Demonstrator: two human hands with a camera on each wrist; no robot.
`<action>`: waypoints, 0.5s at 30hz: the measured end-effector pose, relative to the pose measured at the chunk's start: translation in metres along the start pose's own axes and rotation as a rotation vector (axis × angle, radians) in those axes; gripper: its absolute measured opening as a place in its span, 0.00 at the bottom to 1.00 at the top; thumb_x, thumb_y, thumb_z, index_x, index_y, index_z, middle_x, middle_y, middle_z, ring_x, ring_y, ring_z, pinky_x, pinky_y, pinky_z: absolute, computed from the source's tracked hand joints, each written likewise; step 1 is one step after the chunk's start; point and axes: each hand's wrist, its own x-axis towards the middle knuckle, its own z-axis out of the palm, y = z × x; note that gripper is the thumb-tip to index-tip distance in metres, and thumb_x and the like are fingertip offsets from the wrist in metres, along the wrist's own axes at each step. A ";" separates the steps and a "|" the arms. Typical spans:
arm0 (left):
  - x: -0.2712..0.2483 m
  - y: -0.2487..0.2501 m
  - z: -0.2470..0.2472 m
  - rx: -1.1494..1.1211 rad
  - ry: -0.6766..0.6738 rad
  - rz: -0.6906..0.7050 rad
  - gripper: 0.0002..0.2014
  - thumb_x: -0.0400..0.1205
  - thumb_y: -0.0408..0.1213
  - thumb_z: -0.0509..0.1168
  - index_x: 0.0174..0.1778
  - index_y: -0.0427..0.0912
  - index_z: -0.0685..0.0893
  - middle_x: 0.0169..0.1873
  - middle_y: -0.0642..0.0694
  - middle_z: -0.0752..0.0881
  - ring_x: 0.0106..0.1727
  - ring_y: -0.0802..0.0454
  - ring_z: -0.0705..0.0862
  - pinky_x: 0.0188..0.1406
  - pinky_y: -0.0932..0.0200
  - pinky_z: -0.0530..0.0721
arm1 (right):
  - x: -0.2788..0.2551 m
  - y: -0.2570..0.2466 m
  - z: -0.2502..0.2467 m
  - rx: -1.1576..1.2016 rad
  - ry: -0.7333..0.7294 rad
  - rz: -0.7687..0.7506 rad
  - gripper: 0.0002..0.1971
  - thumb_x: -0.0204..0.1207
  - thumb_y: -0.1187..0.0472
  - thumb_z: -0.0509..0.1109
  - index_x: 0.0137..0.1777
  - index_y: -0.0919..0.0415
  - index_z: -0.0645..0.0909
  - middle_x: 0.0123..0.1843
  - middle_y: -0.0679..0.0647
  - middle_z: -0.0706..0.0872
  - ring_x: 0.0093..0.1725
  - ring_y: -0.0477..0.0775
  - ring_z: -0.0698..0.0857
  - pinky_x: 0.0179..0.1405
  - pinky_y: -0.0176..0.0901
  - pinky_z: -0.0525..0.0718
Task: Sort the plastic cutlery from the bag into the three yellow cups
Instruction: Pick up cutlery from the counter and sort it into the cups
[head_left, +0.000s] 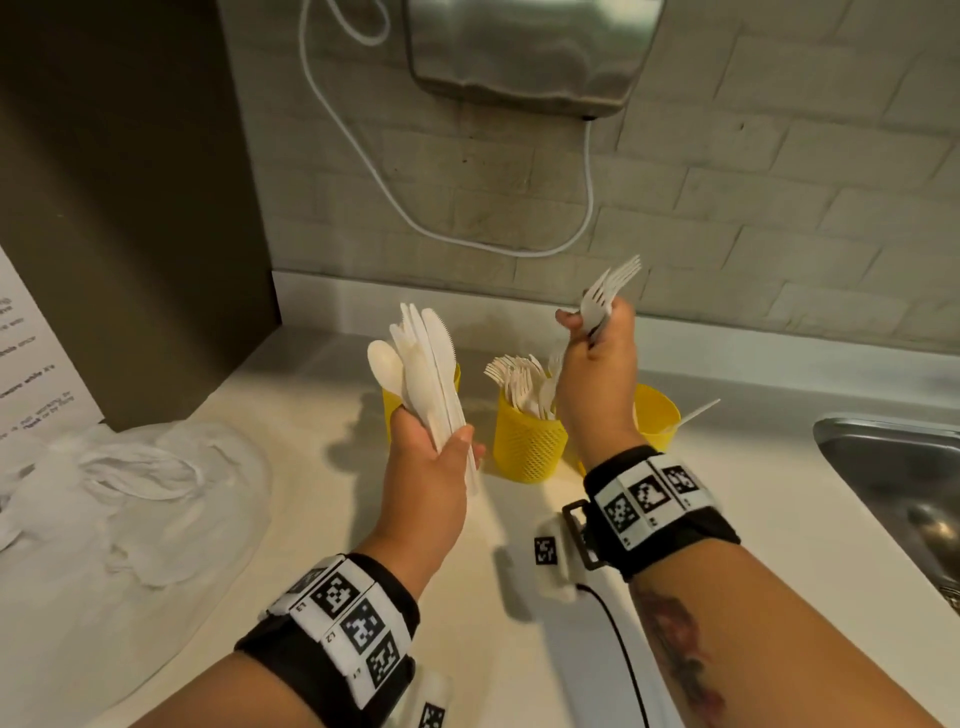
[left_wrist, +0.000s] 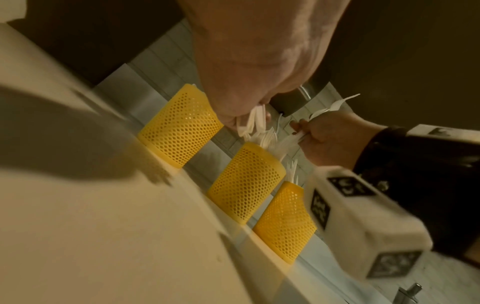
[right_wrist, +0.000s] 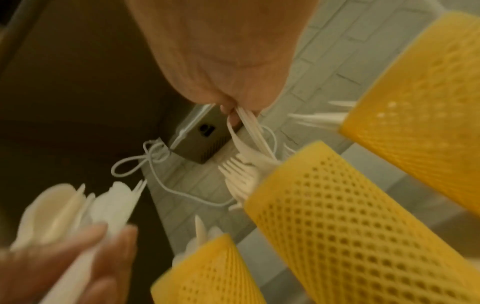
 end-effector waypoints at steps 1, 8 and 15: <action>0.000 0.000 -0.001 0.001 0.003 0.000 0.17 0.86 0.31 0.63 0.66 0.52 0.71 0.56 0.45 0.85 0.40 0.55 0.90 0.43 0.56 0.86 | -0.003 0.005 0.003 -0.010 -0.025 0.017 0.21 0.81 0.77 0.53 0.63 0.50 0.70 0.55 0.48 0.82 0.57 0.39 0.83 0.56 0.42 0.83; 0.002 -0.002 -0.007 -0.001 0.011 -0.010 0.16 0.85 0.32 0.64 0.66 0.52 0.71 0.56 0.46 0.85 0.41 0.58 0.90 0.39 0.55 0.84 | -0.013 0.022 0.005 0.051 -0.191 0.173 0.19 0.81 0.76 0.52 0.62 0.52 0.68 0.60 0.55 0.80 0.61 0.50 0.83 0.63 0.62 0.84; 0.002 0.001 0.000 0.014 -0.026 0.002 0.17 0.85 0.32 0.64 0.58 0.61 0.71 0.57 0.42 0.85 0.39 0.57 0.90 0.42 0.54 0.87 | -0.016 0.018 0.000 0.130 -0.259 0.197 0.31 0.72 0.60 0.57 0.78 0.50 0.62 0.71 0.52 0.75 0.66 0.50 0.78 0.68 0.52 0.80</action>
